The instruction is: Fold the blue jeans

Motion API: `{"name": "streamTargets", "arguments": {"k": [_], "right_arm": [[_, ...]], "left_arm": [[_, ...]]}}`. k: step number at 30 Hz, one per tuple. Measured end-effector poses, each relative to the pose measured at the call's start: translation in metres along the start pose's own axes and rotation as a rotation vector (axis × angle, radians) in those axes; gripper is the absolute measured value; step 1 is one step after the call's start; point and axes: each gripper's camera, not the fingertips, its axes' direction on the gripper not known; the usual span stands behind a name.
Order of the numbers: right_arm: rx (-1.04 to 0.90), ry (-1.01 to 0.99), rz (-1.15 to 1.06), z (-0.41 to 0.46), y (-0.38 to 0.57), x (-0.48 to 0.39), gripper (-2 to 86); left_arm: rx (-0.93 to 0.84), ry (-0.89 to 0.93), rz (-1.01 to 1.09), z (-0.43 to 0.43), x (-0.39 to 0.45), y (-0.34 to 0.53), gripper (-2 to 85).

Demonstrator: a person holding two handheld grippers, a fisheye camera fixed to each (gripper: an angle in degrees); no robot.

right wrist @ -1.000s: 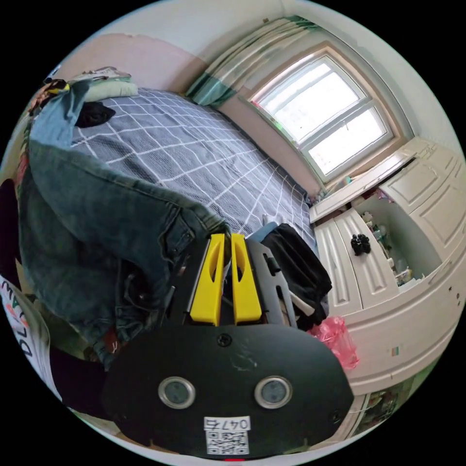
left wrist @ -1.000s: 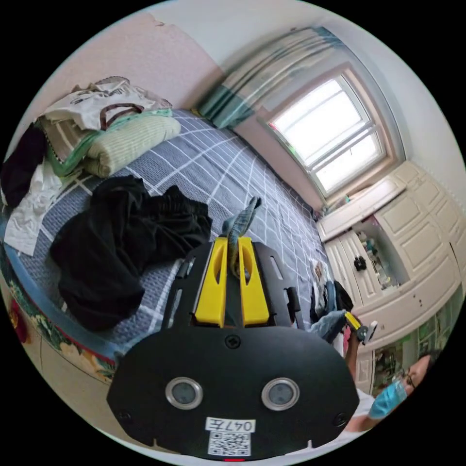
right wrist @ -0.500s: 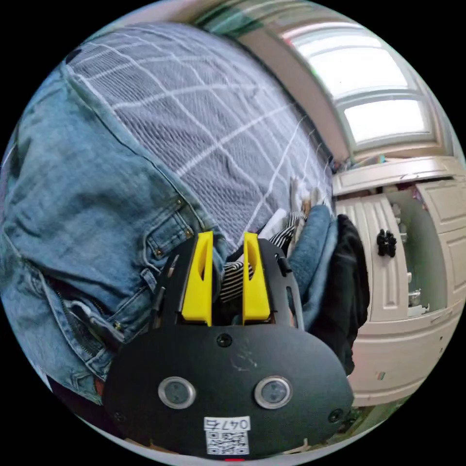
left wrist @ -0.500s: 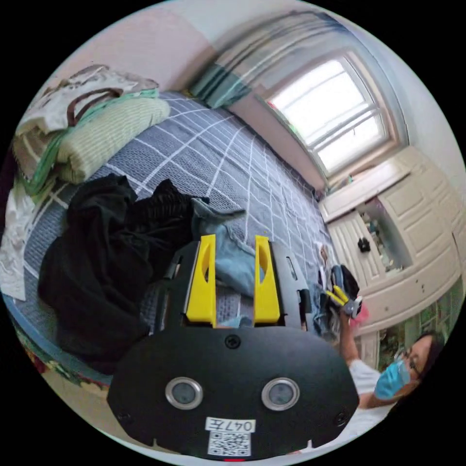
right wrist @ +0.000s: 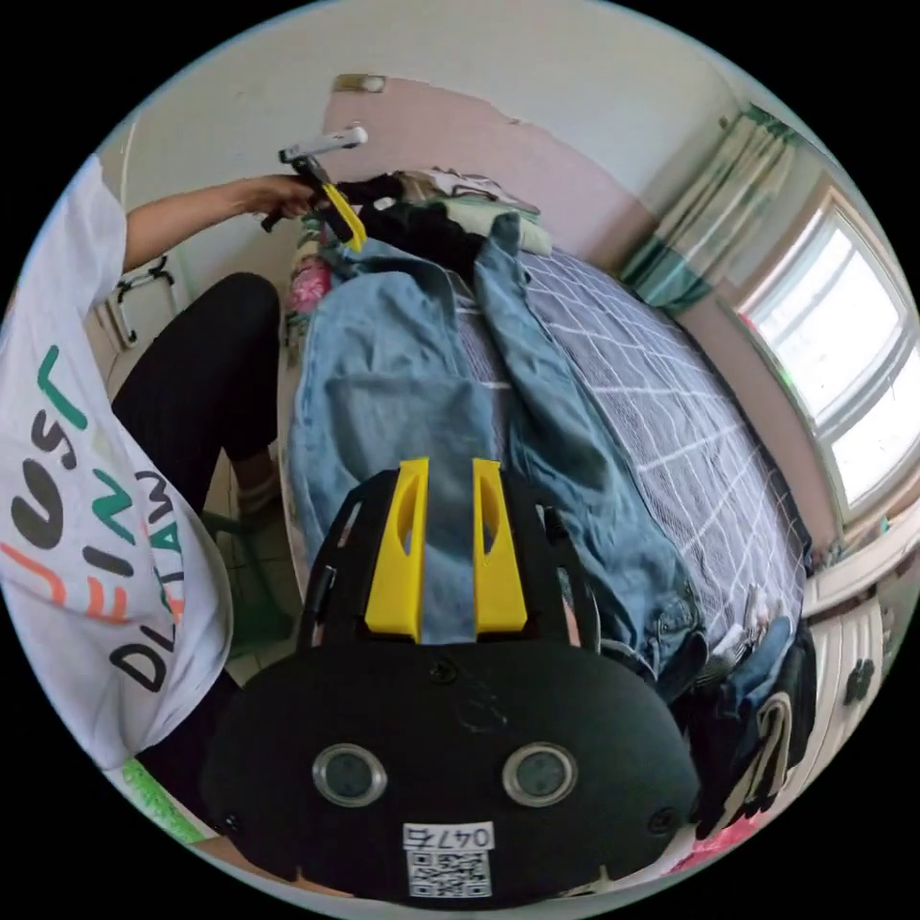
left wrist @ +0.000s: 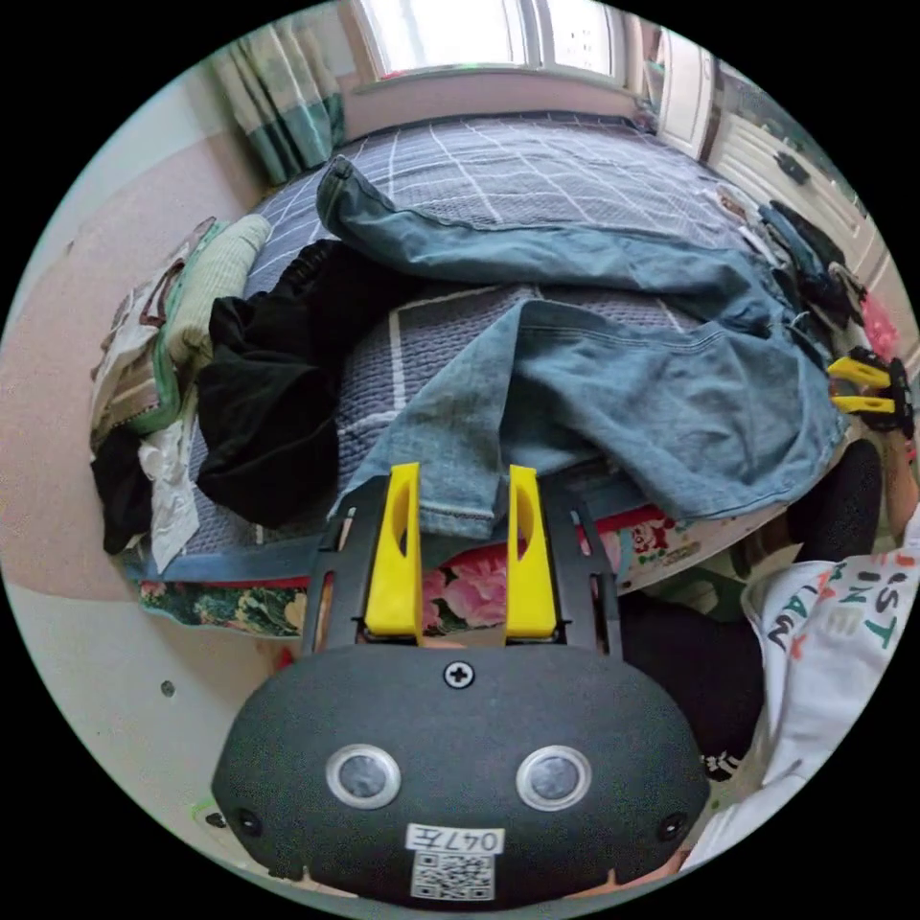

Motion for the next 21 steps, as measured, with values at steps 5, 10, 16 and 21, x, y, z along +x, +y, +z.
{"name": "streamTargets", "arguments": {"k": [5, 10, 16, 21], "right_arm": [[0.168, -0.058, -0.225, 0.043, -0.122, -0.001, 3.5], [0.137, -0.16, -0.368, 0.135, -0.222, -0.004, 2.6], [0.046, 0.011, -0.381, 0.225, -0.308, 0.0, 3.7], [-0.153, -0.241, -0.282, 0.303, -0.362, 0.042, 0.0]], "left_arm": [[0.03, -0.157, 0.015, -0.006, 0.017, 0.006, -0.1], [0.066, -0.21, 0.0, -0.027, 0.0, 0.002, -0.9], [0.124, -0.15, 0.0, -0.039, -0.044, -0.019, -1.0], [0.115, -0.071, 0.01, -0.017, -0.07, -0.042, -0.8]]}}
